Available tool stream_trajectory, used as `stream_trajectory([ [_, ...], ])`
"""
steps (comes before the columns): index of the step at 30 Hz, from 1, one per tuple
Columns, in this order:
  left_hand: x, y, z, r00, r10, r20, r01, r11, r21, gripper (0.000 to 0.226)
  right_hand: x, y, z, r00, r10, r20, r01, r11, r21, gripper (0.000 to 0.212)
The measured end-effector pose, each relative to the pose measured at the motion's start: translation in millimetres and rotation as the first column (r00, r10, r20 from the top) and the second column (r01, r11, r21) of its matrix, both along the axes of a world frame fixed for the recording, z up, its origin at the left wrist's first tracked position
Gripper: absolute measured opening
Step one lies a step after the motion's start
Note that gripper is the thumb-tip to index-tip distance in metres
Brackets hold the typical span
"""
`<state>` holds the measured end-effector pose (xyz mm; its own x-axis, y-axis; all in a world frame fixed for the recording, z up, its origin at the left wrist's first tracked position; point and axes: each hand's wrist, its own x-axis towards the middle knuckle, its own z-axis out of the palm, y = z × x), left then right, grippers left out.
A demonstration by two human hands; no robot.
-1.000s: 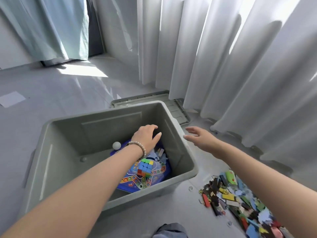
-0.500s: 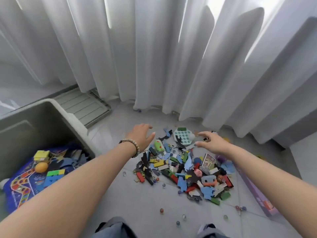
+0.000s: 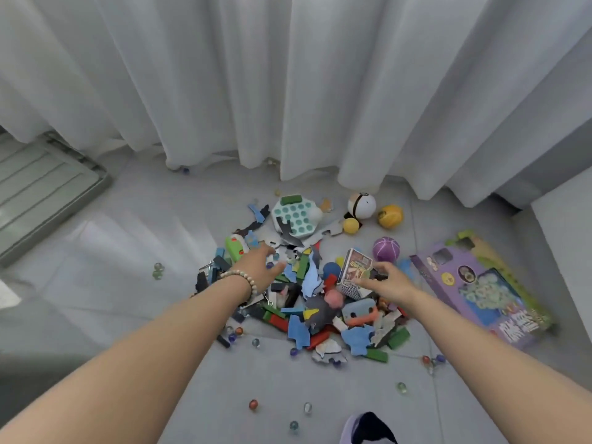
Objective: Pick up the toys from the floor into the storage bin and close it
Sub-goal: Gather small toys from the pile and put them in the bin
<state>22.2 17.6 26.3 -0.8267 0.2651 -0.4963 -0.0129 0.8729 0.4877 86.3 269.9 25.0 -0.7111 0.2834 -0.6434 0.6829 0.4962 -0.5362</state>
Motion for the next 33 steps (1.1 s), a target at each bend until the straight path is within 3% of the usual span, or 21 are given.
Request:
stream_trajectory([
  [4, -3.2, 28.1, -30.8, 0.998, 0.028, 0.059, -0.033, 0.996, 0.089, 0.051, -0.6, 10.4, -34.3, 0.999, -0.034, 0.026, 0.033, 0.999, 0.033, 0.061],
  [8, -2.5, 52.1, -49.0, 0.995, 0.059, 0.082, -0.073, 0.981, 0.179, 0.047, -2.0, 14.2, -51.4, 0.996, -0.07, -0.05, 0.073, 0.995, 0.068, 0.065],
  [12, -2.2, 65.4, -58.2, 0.992, 0.066, 0.105, -0.088, 0.972, 0.219, 0.047, -11.5, 10.6, -57.5, 0.985, -0.167, -0.042, 0.162, 0.981, -0.102, 0.05],
  [19, -3.3, 60.1, -67.3, 0.983, 0.159, 0.093, -0.179, 0.945, 0.273, 0.039, -34.3, -5.5, -72.1, 0.942, -0.337, 0.013, 0.332, 0.922, -0.2, 0.08],
  [24, -12.6, 36.7, -69.4, 0.963, 0.268, -0.003, -0.254, 0.916, 0.309, 0.035, -43.7, -16.2, -73.3, 0.903, -0.427, 0.056, 0.426, 0.868, -0.255, 0.03],
  [33, -27.2, -14.3, -75.2, 0.862, 0.5, -0.081, -0.44, 0.819, 0.368, 0.029, -59.6, -31.9, -67.8, 0.861, -0.496, 0.113, 0.504, 0.8, -0.326, 0.033],
])
